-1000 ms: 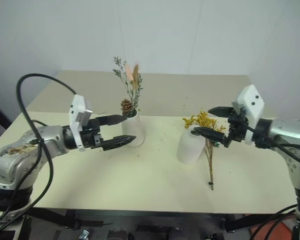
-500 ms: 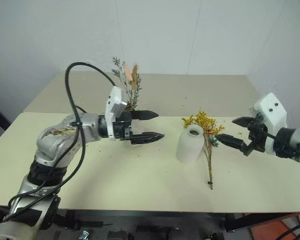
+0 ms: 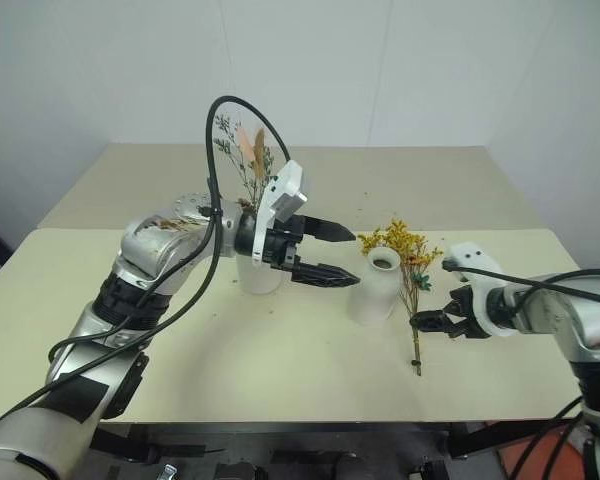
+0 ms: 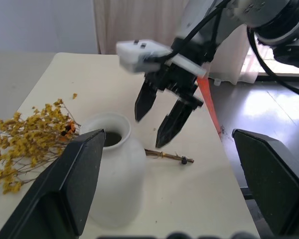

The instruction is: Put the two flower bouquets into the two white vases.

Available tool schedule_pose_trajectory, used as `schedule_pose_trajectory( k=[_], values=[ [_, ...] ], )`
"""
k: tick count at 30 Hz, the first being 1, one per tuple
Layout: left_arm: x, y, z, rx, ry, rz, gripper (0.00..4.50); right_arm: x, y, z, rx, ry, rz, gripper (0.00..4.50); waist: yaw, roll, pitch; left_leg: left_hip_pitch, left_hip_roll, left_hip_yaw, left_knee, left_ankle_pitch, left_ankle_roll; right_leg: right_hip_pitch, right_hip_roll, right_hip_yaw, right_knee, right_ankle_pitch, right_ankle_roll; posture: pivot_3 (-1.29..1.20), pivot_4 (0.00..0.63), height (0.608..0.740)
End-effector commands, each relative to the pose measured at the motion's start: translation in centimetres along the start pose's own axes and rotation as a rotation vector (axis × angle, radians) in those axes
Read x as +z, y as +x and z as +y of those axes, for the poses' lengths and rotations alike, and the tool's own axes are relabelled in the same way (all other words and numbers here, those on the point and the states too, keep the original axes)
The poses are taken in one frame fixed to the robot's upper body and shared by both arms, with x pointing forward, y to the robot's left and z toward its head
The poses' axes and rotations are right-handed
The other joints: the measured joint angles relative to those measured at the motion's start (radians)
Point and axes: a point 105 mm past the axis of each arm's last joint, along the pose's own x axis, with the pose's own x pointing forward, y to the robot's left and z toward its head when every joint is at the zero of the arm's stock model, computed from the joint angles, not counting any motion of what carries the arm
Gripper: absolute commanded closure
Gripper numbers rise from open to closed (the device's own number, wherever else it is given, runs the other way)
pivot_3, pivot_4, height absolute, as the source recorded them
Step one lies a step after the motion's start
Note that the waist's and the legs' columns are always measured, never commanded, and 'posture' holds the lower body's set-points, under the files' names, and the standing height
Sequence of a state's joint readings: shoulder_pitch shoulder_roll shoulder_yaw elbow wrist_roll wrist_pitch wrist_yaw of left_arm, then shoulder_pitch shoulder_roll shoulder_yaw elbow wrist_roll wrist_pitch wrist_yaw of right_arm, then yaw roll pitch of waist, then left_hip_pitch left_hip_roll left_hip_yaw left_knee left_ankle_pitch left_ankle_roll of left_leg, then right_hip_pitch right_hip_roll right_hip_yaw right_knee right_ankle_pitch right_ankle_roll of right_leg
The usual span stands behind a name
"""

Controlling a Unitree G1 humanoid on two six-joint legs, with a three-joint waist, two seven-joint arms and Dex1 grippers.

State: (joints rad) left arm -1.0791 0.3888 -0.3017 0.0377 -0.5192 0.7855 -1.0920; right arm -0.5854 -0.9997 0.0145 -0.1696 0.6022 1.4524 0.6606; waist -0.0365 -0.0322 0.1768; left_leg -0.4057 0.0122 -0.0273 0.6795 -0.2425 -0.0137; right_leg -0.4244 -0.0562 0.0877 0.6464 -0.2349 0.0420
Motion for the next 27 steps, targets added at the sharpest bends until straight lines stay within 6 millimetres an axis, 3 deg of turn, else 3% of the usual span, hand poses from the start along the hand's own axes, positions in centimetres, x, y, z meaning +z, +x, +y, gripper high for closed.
schedule_pose_trajectory(
  k=[1, 7, 13, 17, 27],
  values=[
    [1.8, 0.7, -0.6, -0.032, 0.072, -0.008, 0.04, 0.9, 0.3, -0.7, -0.055, -0.017, -0.002, 0.0, 0.0, 0.0, 0.0, 0.0, 0.0, 0.0, 0.0, 0.0, 0.0, 0.0, 0.0, 0.0, 0.0, 0.0, 0.0, 0.0, 0.15, 0.74],
    [2.0, 1.7, -0.3, -0.024, 0.083, 0.025, 0.04, 1.0, 2.0, -1.3, -0.086, -0.047, 0.03, 0.0, -0.002, 0.0, 0.0, 0.001, 0.0, 0.0, 0.0, 0.0, 0.0, 0.001, 0.0, 0.0, 0.0, 0.0, 0.0, 0.0, 0.15, 0.74],
    [1.9, 2.1, -0.1, -0.007, 0.096, 0.043, 0.04, 1.2, 4.9, -2.3, -0.143, -0.094, 0.029, 0.0, -0.01, 0.0, 0.0, 0.002, 0.0, 0.001, 0.0, 0.0, 0.0, 0.001, 0.0, 0.001, 0.001, 0.0, 0.0, 0.0, 0.15, 0.74],
    [1.8, 1.8, 0.1, 0.014, 0.09, 0.043, 0.0, 1.2, 5.6, -1.7, -0.118, -0.141, 0.02, 0.9, -0.011, 0.0, 0.0, 0.002, 0.0, 0.0, 0.0, 0.0, 0.0, 0.002, 0.0, 0.001, 0.001, 0.0, 0.0, 0.0, 0.15, 0.74],
    [0.9, 0.5, 1.1, 0.072, 0.07, 0.069, 0.0, 1.8, 4.8, -3.2, -0.166, -0.046, -0.022, 4.35, -0.009, 0.0, 0.0, 0.002, 0.0, 0.0, 0.0, 0.0, 0.0, 0.002, 0.0, 0.001, 0.001, 0.0, 0.0, 0.0, 0.15, 0.74]
  ],
)
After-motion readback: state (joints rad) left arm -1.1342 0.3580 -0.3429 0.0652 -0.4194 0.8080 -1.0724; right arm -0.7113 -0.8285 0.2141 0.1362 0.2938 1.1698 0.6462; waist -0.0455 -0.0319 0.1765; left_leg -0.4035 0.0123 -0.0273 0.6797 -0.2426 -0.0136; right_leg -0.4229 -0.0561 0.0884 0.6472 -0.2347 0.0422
